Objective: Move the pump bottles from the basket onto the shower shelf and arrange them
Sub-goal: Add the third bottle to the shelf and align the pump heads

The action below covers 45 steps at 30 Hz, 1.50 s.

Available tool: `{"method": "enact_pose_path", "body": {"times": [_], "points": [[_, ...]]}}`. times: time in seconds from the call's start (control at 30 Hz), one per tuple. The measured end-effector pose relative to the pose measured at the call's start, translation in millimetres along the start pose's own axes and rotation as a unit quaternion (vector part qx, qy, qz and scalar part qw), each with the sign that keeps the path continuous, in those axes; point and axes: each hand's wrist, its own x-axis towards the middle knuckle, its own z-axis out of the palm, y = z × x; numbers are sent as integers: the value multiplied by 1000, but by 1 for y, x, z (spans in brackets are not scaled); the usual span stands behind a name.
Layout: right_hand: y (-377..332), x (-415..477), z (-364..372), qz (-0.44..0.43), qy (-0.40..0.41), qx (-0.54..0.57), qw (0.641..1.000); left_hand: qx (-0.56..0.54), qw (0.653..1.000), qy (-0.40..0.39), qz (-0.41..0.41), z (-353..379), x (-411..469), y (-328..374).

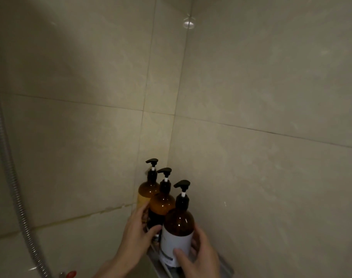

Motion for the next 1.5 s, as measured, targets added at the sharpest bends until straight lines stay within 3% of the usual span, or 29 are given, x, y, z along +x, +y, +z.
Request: {"method": "enact_pose_path", "body": {"times": [0.6, 1.17, 1.3, 1.5], "points": [[0, 3, 0, -23, 29, -17, 999, -24, 1000, 9, 6, 3, 5, -11], [-20, -1, -6, 35, 6, 1, 999, 6, 998, 11, 54, -6, 7, -19], [-73, 0, -27, -105, 33, -42, 993, 27, 995, 76, 64, -19, 23, -18], [-169, 63, -49, -282, -71, -179, 940, 85, 988, 83, 99, -24, 48, -10]]}}
